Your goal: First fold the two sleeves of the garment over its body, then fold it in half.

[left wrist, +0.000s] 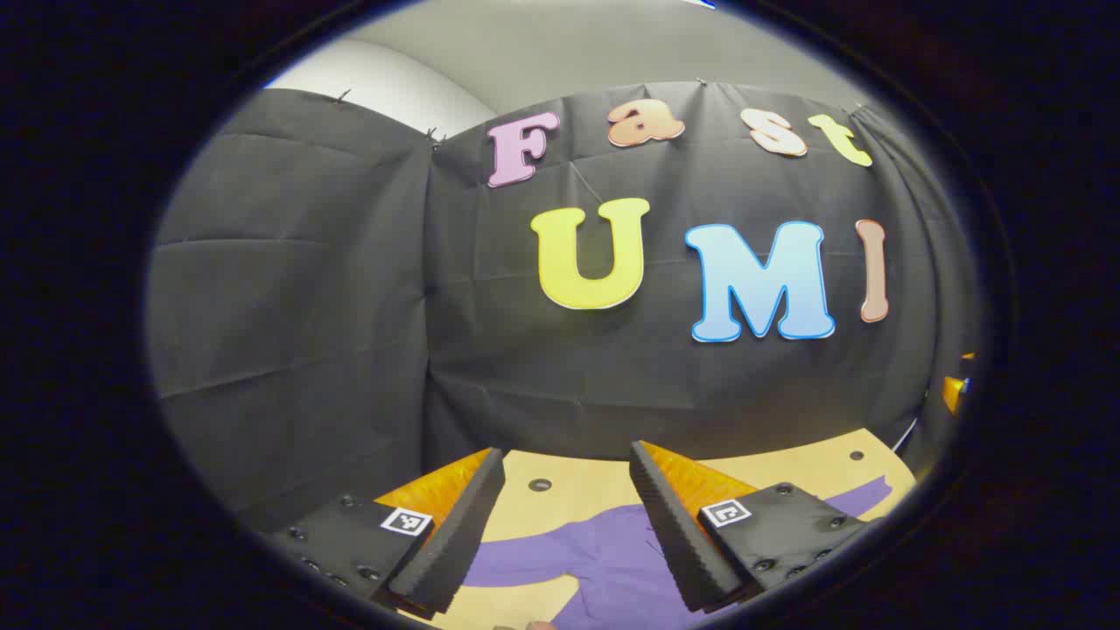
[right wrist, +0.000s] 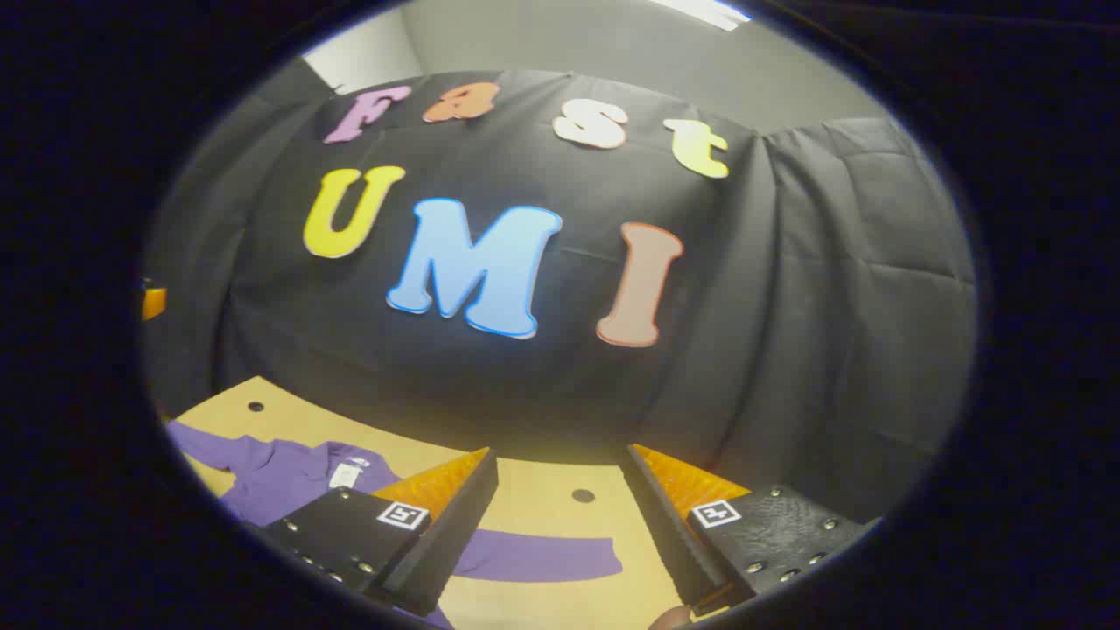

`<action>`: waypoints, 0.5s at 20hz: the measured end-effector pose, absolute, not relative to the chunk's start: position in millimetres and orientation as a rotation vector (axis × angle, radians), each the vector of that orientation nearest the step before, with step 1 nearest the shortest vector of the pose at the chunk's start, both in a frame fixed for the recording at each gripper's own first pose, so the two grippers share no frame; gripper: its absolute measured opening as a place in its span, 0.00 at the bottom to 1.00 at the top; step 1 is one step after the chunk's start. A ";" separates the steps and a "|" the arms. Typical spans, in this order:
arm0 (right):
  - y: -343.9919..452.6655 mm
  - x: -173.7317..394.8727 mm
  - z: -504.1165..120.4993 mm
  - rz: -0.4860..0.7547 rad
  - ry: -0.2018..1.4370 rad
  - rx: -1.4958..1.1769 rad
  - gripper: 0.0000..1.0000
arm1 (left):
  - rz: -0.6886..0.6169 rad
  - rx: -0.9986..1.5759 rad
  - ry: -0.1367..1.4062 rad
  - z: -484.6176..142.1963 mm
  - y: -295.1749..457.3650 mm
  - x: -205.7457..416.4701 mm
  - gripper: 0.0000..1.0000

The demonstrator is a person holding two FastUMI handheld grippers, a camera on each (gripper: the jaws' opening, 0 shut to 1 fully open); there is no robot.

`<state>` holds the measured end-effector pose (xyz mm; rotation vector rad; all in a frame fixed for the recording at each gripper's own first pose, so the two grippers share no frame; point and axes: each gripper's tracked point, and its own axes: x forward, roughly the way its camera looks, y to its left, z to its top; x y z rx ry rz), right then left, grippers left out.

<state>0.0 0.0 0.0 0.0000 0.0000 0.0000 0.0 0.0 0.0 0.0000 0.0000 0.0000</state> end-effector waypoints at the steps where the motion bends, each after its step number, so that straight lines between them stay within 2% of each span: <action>1: -5.5 2.7 0.3 -0.037 0.013 0.017 0.93 | 0.009 0.009 0.011 -6.4 12.0 8.0 1.00; 5: -20.4 1.8 -15.6 -0.082 0.063 -0.021 0.93 | 0.059 -0.038 0.087 -34.5 30.2 38.0 1.00; 10: -14.9 3.2 -7.1 -0.082 0.075 -0.023 0.93 | -0.014 -0.087 0.139 -54.6 2.7 53.3 1.00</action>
